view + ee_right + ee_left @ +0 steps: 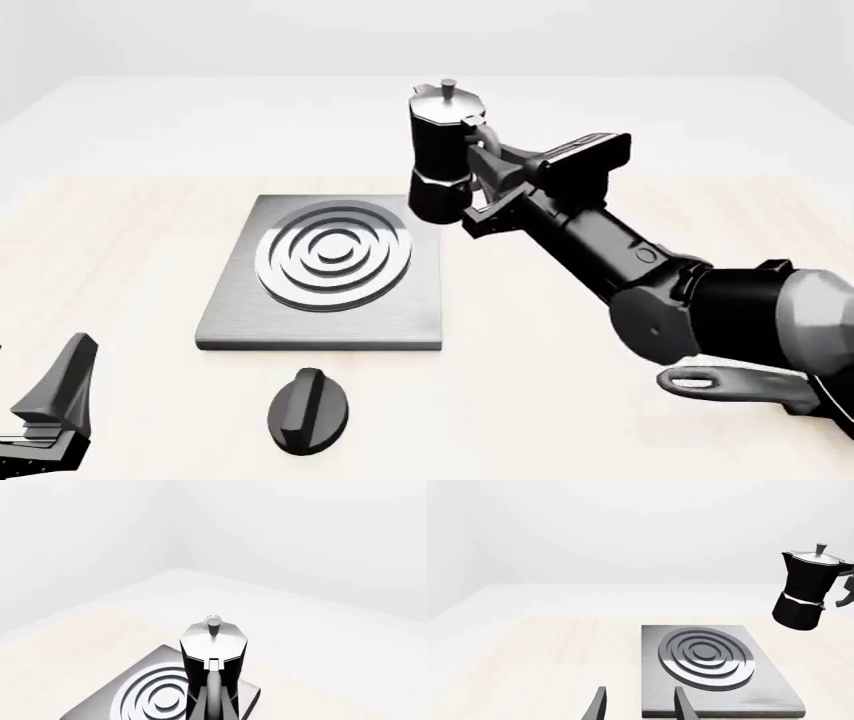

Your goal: Put the moka pot on the stove.

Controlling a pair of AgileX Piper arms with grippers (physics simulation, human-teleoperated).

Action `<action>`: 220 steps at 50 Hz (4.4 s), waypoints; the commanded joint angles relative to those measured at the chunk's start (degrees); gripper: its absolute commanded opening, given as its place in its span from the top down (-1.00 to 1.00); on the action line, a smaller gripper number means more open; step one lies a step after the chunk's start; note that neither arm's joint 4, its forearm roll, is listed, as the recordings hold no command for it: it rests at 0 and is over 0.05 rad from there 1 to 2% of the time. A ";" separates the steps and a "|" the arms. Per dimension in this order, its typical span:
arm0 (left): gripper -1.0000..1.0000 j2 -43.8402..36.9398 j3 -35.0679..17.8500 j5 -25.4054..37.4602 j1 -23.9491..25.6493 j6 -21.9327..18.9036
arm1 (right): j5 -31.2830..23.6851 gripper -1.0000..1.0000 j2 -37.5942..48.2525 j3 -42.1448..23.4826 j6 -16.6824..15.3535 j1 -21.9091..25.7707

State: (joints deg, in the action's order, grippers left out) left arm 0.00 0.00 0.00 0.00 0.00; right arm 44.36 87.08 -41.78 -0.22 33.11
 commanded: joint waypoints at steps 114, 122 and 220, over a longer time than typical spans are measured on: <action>-1.00 0.00 0.00 0.00 0.00 0.00 | 5.17 1.00 31.97 -25.28 2.27 9.22; -1.00 0.00 0.00 0.00 0.00 0.00 | 4.19 1.00 31.53 -25.09 2.45 9.45; -1.00 0.00 0.00 0.00 0.00 0.00 | -2.00 -1.00 35.13 -29.82 3.32 9.31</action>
State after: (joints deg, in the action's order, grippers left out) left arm 0.00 0.00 0.00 0.00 0.00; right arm 42.46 122.05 -71.44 2.92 42.47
